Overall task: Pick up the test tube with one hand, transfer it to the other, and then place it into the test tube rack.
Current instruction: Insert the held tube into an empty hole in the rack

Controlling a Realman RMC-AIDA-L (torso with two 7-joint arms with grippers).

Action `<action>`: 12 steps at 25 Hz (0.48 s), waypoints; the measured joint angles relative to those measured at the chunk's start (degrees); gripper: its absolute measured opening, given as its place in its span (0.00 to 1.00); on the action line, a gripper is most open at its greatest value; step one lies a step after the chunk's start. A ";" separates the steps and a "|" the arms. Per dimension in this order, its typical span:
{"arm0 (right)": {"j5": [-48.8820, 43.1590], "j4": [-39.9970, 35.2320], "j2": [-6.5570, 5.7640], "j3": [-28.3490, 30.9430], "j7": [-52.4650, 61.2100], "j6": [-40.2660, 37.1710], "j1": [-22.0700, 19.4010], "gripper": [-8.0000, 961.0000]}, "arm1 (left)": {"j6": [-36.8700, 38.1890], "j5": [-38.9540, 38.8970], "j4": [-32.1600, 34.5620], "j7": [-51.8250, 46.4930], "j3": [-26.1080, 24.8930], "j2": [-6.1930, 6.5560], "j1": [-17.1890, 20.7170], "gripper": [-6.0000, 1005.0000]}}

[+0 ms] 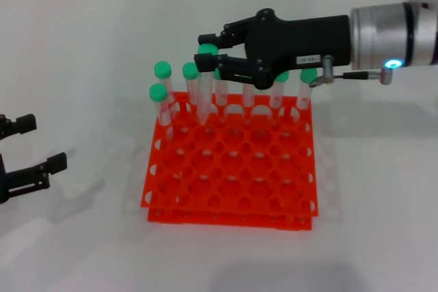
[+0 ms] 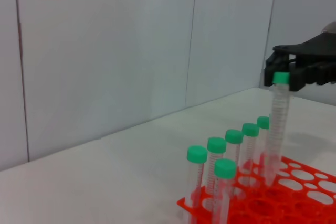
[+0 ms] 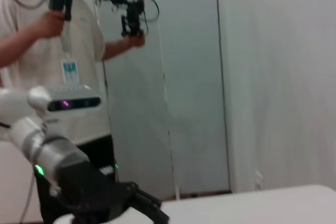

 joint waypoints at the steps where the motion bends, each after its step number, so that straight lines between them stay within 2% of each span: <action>1: -0.03 -0.17 0.03 -0.94 0.62 1.10 0.29 0.28 | -0.03 0.29 -0.23 -0.01 -0.04 0.02 -0.10 0.88; 12: 1.09 -0.85 0.66 -6.37 3.73 7.70 1.68 0.28 | -1.10 3.48 -2.22 -0.30 -0.21 0.06 -1.38 0.88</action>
